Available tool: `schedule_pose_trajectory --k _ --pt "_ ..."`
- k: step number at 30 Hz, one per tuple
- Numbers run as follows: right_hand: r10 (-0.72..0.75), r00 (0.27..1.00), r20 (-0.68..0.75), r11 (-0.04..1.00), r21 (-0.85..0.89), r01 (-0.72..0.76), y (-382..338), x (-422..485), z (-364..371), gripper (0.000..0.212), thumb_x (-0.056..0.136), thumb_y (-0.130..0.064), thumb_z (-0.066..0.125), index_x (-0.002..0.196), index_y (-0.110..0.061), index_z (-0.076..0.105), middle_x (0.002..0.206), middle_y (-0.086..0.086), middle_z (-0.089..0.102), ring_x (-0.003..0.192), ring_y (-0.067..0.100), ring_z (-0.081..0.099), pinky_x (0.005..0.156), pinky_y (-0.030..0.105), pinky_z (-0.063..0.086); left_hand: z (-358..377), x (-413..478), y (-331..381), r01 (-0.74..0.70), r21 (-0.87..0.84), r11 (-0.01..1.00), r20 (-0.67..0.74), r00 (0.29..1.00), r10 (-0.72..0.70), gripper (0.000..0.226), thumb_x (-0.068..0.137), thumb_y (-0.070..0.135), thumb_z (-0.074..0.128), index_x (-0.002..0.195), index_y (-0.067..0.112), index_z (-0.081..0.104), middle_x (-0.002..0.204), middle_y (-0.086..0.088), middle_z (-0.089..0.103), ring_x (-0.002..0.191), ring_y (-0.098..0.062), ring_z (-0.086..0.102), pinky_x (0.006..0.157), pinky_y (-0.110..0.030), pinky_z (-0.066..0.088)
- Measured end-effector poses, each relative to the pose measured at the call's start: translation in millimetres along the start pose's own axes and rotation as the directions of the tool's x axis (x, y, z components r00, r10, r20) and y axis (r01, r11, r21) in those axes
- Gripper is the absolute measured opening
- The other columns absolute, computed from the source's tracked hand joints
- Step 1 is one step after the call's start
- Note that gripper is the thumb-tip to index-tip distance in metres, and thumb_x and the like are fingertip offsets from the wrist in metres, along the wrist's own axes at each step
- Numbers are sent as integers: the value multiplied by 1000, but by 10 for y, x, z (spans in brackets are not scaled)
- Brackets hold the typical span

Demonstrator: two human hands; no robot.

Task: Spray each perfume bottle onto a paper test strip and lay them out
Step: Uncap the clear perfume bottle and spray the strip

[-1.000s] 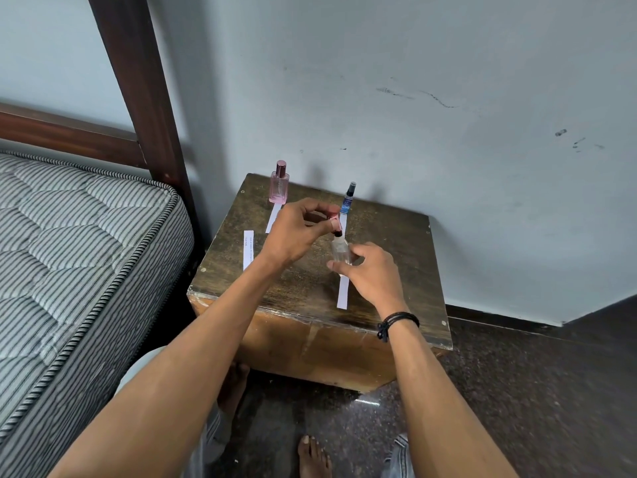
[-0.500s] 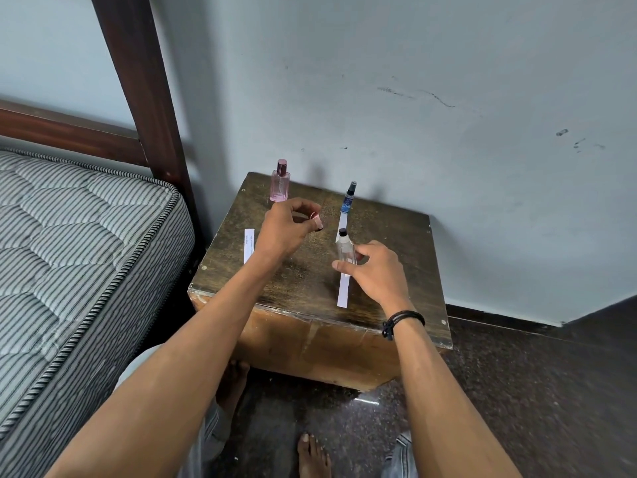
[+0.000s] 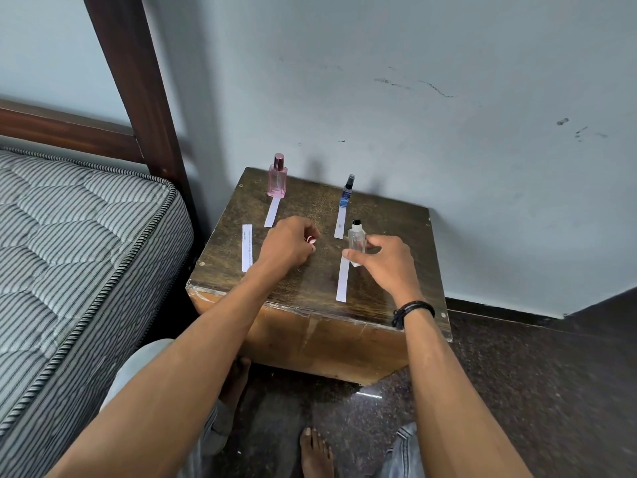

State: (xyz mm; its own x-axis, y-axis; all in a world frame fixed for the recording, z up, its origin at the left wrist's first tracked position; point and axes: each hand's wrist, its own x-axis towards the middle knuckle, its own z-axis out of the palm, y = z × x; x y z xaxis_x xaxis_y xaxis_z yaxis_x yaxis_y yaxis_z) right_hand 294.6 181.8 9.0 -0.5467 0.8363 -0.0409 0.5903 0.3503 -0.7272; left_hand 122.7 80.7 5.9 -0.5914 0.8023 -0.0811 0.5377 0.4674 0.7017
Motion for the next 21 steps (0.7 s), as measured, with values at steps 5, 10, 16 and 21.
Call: schedule_pose_trajectory --k 5,10,16,21 --pt "0 1000 3 999 35 0 -8 14 -26 37 83 -46 82 112 -23 79 127 0 72 123 20 60 92 32 41 19 3 -4 -20 11 1000 15 1000 20 27 83 10 77 106 22 72 108 3 72 99 -16 66 94 -38 54" --pt "-4 1000 19 995 101 2 -3 21 -66 26 82 -43 84 103 -27 80 118 -2 74 115 17 62 89 32 41 -55 -27 74 -90 -117 989 -51 995 84 29 86 21 76 114 21 70 115 5 65 93 -14 66 87 -29 54" --pt "-14 999 49 999 46 12 -2 44 -46 36 80 -43 85 110 -25 79 111 -2 75 104 17 65 82 33 43 -36 -51 165 -186 -440 878 -70 982 173 28 82 31 80 108 22 73 100 8 73 87 -11 70 62 -26 55" --pt "-44 996 77 998 36 42 -16 52 -19 29 79 -42 86 104 -30 80 93 -11 74 89 11 68 76 33 48 34 -66 197 -226 -343 912 14 969 246 41 80 29 82 119 20 70 102 11 72 91 -2 68 80 -18 55"
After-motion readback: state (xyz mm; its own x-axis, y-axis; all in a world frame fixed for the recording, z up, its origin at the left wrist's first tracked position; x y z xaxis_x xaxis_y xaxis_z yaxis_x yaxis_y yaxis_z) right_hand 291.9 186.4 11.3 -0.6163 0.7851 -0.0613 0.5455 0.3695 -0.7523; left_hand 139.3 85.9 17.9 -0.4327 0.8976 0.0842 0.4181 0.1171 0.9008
